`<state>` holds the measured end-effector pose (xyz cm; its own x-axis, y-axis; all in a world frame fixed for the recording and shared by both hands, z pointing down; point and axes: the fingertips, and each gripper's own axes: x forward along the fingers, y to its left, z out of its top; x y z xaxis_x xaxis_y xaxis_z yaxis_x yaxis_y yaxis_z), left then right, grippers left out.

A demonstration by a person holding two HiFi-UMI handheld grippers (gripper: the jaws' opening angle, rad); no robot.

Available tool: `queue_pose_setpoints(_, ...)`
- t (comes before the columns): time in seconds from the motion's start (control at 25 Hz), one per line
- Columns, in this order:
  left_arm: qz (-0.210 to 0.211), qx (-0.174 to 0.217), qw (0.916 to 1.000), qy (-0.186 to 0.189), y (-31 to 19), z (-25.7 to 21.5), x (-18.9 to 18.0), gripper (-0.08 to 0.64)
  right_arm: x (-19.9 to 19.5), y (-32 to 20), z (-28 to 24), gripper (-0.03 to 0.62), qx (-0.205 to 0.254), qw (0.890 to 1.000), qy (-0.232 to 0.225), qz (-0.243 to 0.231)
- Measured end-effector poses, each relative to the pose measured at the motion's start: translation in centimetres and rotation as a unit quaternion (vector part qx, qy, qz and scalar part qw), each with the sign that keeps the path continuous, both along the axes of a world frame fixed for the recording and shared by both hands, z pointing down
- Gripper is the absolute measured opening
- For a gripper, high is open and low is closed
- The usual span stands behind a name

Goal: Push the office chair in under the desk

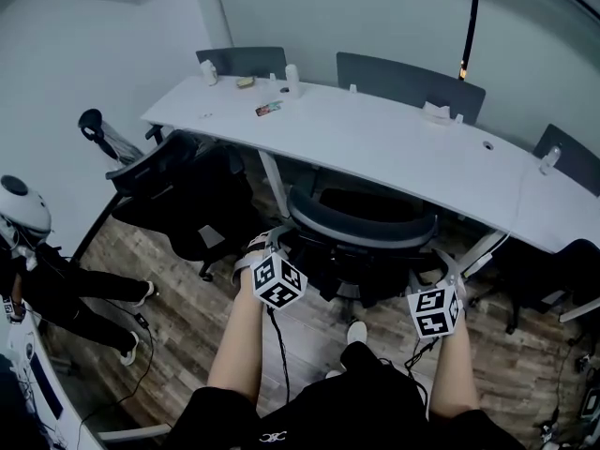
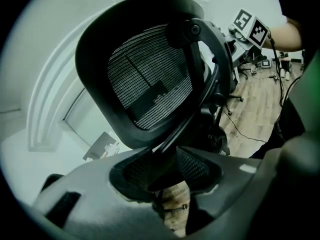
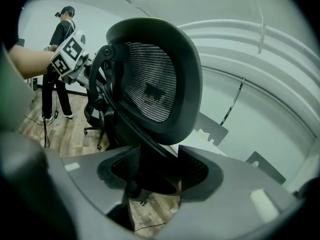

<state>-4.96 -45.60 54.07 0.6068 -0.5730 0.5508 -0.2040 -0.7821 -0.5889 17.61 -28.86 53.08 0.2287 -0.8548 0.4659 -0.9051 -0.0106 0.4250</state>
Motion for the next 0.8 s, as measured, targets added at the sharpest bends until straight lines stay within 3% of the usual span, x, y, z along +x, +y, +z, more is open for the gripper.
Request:
queue_pose_setpoints(0.36, -0.005, 0.009, 0.9999, -0.003, -2.6, 0.1, 0.8, 0.153, 0.3, -2.0, 0.3, 0.257, -0.009, 1.0, -0.016, -0.008)
queue_pose_setpoints(0.8, -0.015, 0.009, 0.9998, 0.012, -7.1, 0.0, 4.3, 0.152, 3.4, -5.6, 0.3, 0.264, -0.003, 0.999, -0.035, 0.003)
